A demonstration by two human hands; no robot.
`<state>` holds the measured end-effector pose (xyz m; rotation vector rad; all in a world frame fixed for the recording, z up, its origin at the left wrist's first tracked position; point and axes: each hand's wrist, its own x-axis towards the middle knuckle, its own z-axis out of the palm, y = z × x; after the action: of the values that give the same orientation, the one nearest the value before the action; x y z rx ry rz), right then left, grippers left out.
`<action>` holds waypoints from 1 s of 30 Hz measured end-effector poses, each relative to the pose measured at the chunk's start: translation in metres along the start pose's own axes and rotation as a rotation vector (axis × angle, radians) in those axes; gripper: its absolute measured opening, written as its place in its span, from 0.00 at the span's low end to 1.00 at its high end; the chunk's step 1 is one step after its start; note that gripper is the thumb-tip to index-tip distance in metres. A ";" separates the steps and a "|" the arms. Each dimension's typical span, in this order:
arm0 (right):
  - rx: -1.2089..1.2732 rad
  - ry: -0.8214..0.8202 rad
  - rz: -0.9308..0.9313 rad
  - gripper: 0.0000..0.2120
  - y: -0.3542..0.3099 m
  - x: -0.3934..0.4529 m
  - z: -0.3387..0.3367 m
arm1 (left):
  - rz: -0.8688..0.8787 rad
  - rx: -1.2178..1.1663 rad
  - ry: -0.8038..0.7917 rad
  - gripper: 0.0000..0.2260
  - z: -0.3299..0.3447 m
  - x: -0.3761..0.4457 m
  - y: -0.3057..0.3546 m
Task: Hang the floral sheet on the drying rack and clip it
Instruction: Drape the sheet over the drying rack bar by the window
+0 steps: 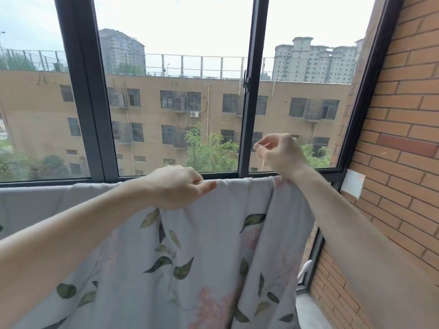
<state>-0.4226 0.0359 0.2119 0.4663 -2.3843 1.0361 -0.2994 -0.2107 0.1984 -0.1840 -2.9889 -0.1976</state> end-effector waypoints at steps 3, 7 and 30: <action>0.144 0.294 -0.036 0.05 0.011 -0.060 -0.013 | 0.004 -0.013 -0.011 0.29 -0.001 0.002 -0.001; 0.220 0.453 0.088 0.05 0.047 -0.139 -0.001 | -0.001 -0.013 0.000 0.29 0.001 0.005 0.002; 0.335 0.667 0.250 0.14 0.100 -0.137 0.007 | -0.076 -0.129 -0.098 0.33 -0.007 0.000 -0.004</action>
<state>-0.3611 0.1114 0.0726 -0.0788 -1.7048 1.4397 -0.2990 -0.2160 0.2044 -0.0959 -3.0845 -0.4011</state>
